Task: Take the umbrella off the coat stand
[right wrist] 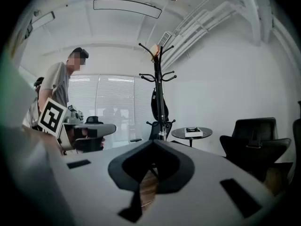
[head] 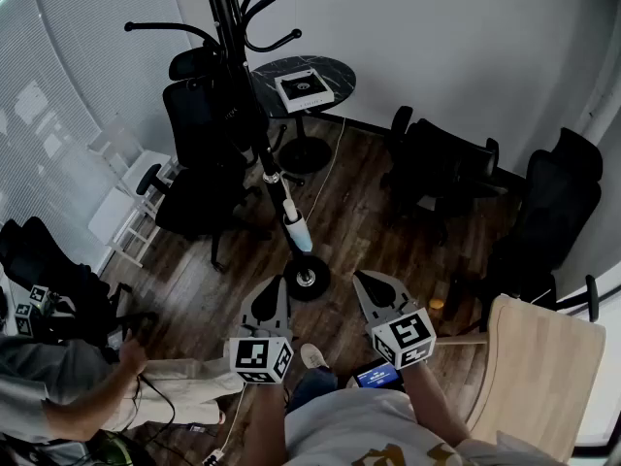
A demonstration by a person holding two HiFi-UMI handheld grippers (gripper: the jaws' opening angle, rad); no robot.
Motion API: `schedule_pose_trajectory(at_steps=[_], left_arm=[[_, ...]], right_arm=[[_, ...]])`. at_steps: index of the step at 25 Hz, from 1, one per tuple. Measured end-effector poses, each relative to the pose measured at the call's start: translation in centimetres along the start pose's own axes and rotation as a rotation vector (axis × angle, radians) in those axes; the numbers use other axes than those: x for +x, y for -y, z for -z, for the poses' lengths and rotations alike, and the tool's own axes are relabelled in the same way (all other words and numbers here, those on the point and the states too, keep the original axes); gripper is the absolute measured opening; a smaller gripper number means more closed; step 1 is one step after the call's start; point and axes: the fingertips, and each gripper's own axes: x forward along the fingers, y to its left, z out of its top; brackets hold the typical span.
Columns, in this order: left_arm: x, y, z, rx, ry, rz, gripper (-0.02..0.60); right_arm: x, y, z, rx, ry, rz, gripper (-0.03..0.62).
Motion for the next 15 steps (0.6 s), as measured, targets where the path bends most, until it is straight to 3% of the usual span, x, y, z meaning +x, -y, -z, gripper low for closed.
schedule_pose_trajectory(at_steps=[15], left_arm=[[-0.5, 0.7, 0.0, -0.009, -0.006, -0.033, 0.021]], right_arm=[[-1.5, 0.6, -0.2, 0.064, 0.045, -0.021, 0.012]])
